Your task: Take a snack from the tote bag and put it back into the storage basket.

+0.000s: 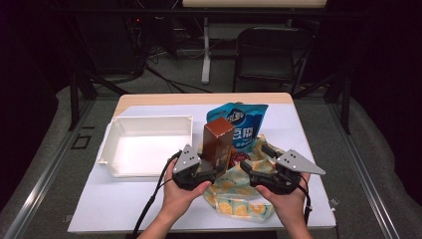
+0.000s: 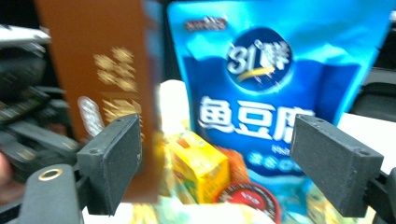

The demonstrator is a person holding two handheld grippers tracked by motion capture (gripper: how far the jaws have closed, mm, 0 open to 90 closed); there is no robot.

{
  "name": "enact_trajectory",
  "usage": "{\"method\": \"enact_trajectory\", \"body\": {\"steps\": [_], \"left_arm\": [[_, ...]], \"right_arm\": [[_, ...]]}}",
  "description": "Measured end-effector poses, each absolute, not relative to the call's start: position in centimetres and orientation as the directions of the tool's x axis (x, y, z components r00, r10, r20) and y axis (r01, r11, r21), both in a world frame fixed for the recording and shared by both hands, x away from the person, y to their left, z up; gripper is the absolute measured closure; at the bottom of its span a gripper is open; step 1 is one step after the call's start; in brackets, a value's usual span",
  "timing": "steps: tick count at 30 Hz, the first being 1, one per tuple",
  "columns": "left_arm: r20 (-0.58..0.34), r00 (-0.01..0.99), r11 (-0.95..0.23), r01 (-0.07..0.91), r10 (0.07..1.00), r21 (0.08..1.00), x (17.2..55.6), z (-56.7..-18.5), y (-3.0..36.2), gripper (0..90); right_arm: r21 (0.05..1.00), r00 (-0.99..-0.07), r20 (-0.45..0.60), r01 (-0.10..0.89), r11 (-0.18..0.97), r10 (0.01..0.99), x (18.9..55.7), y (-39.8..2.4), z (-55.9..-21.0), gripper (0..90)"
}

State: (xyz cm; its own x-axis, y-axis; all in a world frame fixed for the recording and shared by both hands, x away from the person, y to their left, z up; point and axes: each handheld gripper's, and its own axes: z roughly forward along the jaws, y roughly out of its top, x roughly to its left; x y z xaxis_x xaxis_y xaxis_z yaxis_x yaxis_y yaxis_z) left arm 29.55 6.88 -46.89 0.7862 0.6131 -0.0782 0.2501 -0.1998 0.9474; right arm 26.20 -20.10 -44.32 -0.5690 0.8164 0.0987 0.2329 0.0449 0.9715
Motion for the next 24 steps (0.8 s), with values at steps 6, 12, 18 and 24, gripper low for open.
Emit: {"method": "enact_trajectory", "body": {"steps": [6, 12, 18, 24], "left_arm": [[-0.095, 0.770, -0.186, 0.270, 0.631, 0.945, 29.7, -46.8, 8.9, 44.3], [-0.096, 0.750, -0.171, 0.270, 0.654, 0.947, 29.7, -46.7, 10.6, 44.3], [-0.097, 0.720, -0.164, 0.284, 0.687, 0.945, 29.8, -46.7, 12.7, 44.3], [-0.096, 0.689, -0.149, 0.287, 0.719, 0.946, 30.1, -46.2, 14.5, 44.3]], "right_arm": [[0.963, -0.531, 0.097, 0.263, 0.055, 0.842, 26.3, -21.5, -46.3, 16.9], [0.956, -0.515, 0.108, 0.290, 0.055, 0.850, 26.0, -22.7, -47.4, 17.5], [0.952, -0.494, 0.105, 0.300, 0.056, 0.863, 25.8, -23.8, -48.2, 18.1], [0.953, -0.489, 0.098, 0.298, 0.060, 0.867, 25.8, -24.1, -48.5, 18.5]]}}
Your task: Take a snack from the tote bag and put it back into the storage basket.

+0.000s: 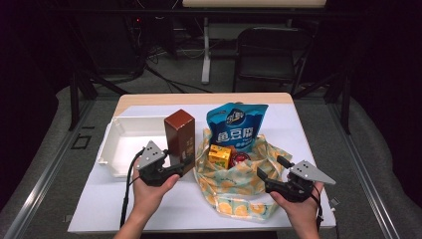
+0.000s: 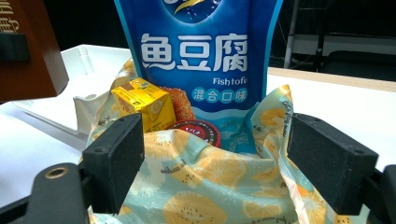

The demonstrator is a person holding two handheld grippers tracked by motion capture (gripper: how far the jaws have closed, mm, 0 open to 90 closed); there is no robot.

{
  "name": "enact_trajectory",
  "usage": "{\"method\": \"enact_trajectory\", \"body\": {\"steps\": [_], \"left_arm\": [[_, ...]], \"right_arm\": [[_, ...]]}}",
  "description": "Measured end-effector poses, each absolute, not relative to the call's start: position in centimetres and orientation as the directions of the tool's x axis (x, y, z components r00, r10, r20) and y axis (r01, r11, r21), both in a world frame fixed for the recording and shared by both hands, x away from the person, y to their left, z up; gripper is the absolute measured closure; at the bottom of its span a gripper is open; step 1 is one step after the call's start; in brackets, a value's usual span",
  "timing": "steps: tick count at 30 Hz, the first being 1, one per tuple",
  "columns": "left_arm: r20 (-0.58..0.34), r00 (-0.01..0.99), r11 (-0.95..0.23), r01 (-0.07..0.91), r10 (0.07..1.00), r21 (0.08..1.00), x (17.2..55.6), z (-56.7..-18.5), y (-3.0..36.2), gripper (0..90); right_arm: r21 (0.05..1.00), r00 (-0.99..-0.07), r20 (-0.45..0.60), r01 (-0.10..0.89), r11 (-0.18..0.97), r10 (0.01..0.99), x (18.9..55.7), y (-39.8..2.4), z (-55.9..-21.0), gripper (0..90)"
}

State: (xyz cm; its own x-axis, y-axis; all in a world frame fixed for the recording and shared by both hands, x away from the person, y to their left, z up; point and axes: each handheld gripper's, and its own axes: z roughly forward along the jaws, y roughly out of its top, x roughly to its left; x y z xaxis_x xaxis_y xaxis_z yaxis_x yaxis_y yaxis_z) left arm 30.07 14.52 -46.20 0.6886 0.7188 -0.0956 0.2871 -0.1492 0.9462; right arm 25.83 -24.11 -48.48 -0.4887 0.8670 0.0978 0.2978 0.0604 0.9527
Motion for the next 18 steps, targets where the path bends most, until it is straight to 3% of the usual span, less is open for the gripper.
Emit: {"method": "enact_trajectory", "body": {"steps": [18], "left_arm": [[-0.107, 0.571, -0.142, 0.374, 0.814, 0.916, 31.9, -47.4, 20.0, 44.4]], "right_arm": [[0.949, -0.491, 0.116, 0.312, 0.050, 0.863, 26.3, -24.4, -49.3, 20.1]]}}
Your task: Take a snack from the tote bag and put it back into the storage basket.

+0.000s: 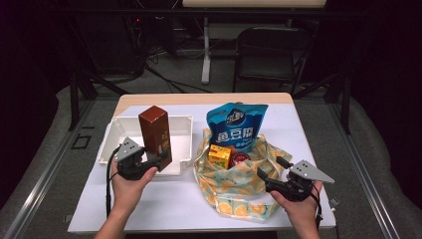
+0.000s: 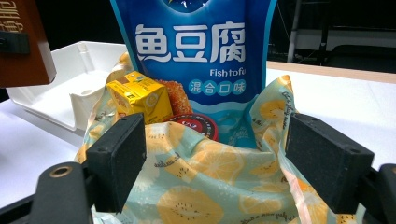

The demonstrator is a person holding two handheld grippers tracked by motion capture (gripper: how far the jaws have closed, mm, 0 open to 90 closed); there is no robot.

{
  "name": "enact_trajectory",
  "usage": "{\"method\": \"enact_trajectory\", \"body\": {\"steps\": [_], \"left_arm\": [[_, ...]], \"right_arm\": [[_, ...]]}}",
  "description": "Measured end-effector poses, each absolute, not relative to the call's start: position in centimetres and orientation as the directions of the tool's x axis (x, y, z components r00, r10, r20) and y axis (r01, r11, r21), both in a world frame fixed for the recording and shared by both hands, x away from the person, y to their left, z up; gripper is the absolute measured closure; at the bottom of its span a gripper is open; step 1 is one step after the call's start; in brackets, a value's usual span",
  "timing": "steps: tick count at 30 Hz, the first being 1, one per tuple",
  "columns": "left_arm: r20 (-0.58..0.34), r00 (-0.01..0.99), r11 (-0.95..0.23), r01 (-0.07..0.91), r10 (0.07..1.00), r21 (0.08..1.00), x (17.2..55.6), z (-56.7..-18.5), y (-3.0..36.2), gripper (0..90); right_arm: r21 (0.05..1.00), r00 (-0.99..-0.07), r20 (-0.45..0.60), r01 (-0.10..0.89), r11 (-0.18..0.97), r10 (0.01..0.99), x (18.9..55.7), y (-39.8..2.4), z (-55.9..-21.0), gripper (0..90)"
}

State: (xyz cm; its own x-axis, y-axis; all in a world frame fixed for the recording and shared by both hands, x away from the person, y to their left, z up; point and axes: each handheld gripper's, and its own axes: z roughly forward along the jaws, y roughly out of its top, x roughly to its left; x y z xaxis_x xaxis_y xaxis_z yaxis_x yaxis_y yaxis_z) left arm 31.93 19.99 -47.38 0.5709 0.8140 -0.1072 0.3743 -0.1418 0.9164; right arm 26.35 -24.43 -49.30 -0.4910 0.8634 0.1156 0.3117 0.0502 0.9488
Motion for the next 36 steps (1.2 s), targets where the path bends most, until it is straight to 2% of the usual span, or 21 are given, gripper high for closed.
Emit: {"method": "enact_trajectory", "body": {"steps": [31, 36], "left_arm": [[-0.103, 0.510, -0.264, 0.595, 0.854, 0.759, 36.6, -49.8, 20.1, 44.4], [-0.089, 0.521, -0.293, 0.604, 0.849, 0.741, 37.0, -49.8, 19.8, 44.4]], "right_arm": [[0.944, -0.495, 0.113, 0.323, 0.062, 0.861, 26.5, -24.4, -49.6, 20.9], [0.944, -0.499, 0.109, 0.324, 0.068, 0.860, 26.5, -24.4, -49.6, 21.0]]}}
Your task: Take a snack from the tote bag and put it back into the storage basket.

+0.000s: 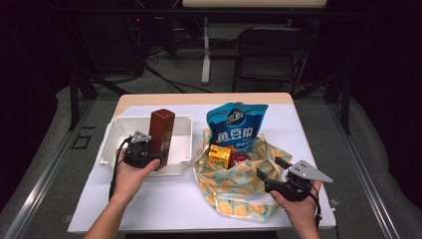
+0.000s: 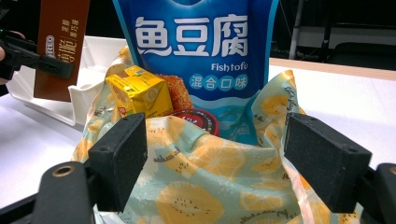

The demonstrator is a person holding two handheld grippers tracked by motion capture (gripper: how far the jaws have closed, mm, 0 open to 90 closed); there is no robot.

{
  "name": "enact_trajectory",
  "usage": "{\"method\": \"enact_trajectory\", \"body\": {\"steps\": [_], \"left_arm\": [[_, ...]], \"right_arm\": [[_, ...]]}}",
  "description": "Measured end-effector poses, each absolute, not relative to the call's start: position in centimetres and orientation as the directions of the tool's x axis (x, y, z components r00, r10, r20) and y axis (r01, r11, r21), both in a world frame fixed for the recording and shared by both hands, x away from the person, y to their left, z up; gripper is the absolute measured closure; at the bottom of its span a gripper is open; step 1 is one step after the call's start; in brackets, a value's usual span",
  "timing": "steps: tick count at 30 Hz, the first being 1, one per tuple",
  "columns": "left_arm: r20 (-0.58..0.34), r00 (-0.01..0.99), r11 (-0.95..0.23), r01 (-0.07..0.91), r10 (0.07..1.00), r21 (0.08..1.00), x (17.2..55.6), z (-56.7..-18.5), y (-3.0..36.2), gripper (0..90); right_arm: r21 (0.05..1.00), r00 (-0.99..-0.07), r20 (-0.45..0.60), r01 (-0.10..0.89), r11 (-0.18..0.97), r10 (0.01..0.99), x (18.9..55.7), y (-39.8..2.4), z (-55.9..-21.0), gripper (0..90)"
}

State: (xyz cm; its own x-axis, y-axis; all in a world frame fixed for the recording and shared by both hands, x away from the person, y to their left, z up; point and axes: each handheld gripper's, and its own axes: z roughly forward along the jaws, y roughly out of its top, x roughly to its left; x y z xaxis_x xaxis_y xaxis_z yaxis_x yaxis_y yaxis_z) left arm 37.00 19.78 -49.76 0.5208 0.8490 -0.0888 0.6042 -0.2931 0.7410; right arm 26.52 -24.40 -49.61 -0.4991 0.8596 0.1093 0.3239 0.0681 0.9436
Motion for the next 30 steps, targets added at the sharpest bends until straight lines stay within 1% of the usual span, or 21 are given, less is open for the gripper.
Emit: {"method": "enact_trajectory", "body": {"steps": [6, 12, 16, 21, 30], "left_arm": [[-0.097, 0.510, -0.306, 0.646, 0.855, 0.700, 37.7, -50.1, 19.3, 44.4], [-0.093, 0.528, -0.340, 0.660, 0.844, 0.670, 38.5, -50.0, 19.1, 44.4], [-0.110, 0.523, -0.335, 0.680, 0.845, 0.652, 38.8, -50.3, 18.9, 44.3], [-0.116, 0.511, -0.343, 0.712, 0.852, 0.613, 39.3, -50.5, 18.6, 44.3], [-0.119, 0.518, -0.373, 0.740, 0.847, 0.560, 40.4, -50.7, 18.1, 44.2]], "right_arm": [[0.943, -0.498, 0.107, 0.324, 0.070, 0.861, 26.5, -24.4, -49.6, 21.1], [0.943, -0.497, 0.113, 0.326, 0.065, 0.860, 26.6, -24.3, -49.7, 21.1], [0.942, -0.494, 0.113, 0.330, 0.066, 0.862, 26.6, -24.3, -49.7, 21.2], [0.944, -0.500, 0.103, 0.321, 0.073, 0.860, 26.5, -24.2, -49.6, 21.3], [0.943, -0.498, 0.107, 0.326, 0.071, 0.861, 26.5, -24.3, -49.6, 21.5]]}}
